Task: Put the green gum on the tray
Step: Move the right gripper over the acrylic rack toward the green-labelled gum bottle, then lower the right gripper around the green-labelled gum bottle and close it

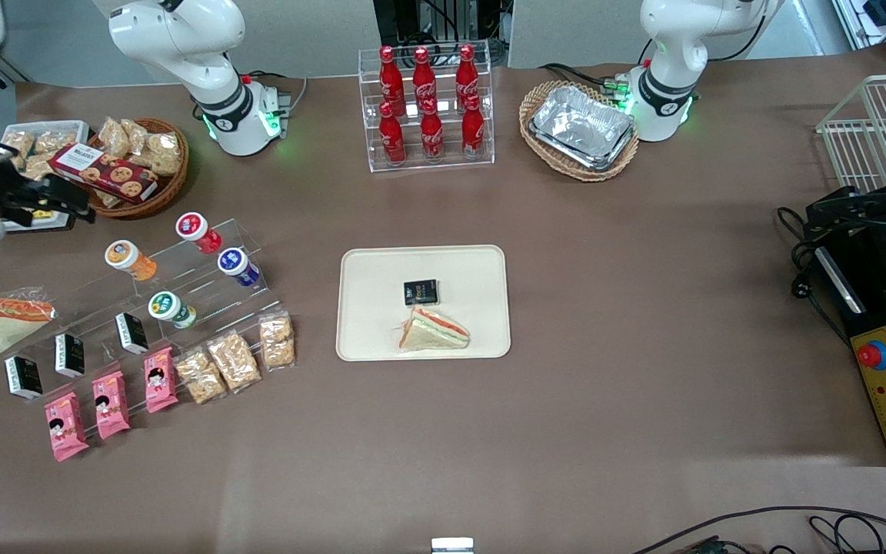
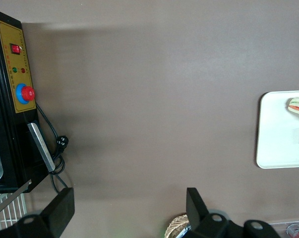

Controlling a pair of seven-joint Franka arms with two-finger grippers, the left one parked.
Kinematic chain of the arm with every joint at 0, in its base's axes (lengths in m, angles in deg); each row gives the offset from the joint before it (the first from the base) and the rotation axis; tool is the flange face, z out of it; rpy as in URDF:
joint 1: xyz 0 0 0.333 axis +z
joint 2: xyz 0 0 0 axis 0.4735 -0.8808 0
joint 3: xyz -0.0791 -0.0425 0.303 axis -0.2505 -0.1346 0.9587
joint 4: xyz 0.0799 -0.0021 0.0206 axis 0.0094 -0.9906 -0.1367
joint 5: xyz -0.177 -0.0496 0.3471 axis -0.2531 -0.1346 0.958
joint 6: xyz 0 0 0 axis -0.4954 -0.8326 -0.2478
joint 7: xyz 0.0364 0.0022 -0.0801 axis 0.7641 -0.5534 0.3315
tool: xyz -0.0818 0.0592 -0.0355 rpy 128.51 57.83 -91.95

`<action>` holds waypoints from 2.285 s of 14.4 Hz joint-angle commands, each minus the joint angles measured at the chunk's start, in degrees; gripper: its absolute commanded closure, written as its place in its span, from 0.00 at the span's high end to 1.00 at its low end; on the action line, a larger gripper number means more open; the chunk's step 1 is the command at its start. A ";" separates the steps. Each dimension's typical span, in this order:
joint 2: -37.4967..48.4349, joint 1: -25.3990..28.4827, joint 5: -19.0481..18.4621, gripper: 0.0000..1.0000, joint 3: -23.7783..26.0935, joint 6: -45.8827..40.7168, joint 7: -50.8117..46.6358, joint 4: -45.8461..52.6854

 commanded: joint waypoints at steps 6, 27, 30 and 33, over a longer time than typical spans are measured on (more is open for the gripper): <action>0.55 0.01 -2.54 1.00 0.25 18.26 -0.89 -14.35; -10.63 -0.52 -2.98 1.00 -0.19 49.13 5.17 -29.73; -10.80 -1.83 -2.98 0.98 -0.28 53.69 7.53 -32.10; -11.41 -2.54 -2.98 0.81 -0.37 56.16 9.83 -33.25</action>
